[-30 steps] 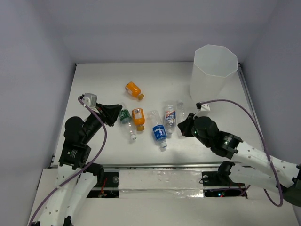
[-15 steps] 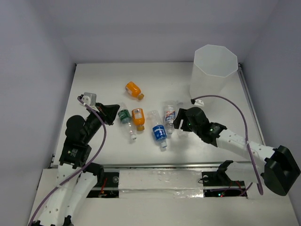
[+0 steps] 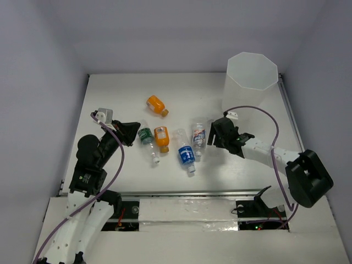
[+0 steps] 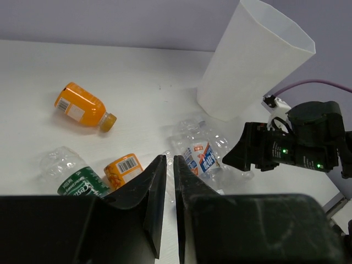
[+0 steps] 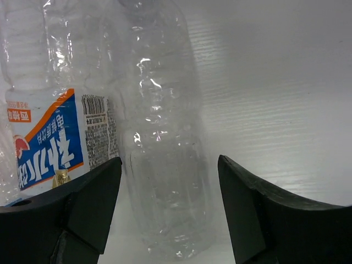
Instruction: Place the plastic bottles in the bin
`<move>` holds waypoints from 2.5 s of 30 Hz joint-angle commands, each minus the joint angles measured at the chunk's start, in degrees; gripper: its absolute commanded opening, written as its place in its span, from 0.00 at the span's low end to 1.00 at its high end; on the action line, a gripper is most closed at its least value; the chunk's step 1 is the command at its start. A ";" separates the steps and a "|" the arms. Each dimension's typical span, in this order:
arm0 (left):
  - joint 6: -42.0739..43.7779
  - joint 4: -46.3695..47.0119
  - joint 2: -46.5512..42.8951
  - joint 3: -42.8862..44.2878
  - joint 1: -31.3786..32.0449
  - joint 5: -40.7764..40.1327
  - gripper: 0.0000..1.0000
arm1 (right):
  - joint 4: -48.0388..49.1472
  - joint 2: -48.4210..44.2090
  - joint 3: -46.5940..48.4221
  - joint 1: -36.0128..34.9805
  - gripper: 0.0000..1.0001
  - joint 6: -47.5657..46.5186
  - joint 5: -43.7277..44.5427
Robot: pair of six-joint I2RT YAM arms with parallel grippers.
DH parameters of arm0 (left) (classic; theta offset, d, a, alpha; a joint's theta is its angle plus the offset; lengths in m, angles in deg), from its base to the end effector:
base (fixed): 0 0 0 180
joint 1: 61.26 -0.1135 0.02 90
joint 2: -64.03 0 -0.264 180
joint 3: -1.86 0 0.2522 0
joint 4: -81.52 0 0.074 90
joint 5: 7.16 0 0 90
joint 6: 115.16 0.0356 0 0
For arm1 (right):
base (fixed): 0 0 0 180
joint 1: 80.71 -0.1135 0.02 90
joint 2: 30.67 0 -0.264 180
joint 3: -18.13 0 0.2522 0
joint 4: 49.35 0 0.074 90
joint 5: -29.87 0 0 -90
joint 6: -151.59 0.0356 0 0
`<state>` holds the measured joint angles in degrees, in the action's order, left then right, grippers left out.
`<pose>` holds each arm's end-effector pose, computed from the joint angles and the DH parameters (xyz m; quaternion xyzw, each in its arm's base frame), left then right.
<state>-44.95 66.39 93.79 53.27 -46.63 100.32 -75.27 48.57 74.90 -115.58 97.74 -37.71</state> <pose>0.1255 -0.0438 0.3498 0.0836 0.6625 -0.3148 0.6746 0.2332 0.1459 0.1965 0.0793 0.9161 0.0544 0.3892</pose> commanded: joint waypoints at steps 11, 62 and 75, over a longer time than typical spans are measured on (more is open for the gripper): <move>-0.24 1.45 0.21 2.96 -0.22 -1.56 0.21 | -1.11 4.78 5.08 0.42 0.75 -2.39 -2.99; -19.58 4.35 22.44 -12.86 7.16 -29.78 0.83 | 6.97 3.71 51.12 20.02 0.45 -29.27 16.69; -18.62 9.62 29.57 -14.88 7.16 -33.03 0.84 | 5.31 11.82 52.71 22.04 0.68 -27.00 14.76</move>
<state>-64.19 72.14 122.58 38.87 -39.83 69.26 -72.17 62.38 127.40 -93.75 69.98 -23.31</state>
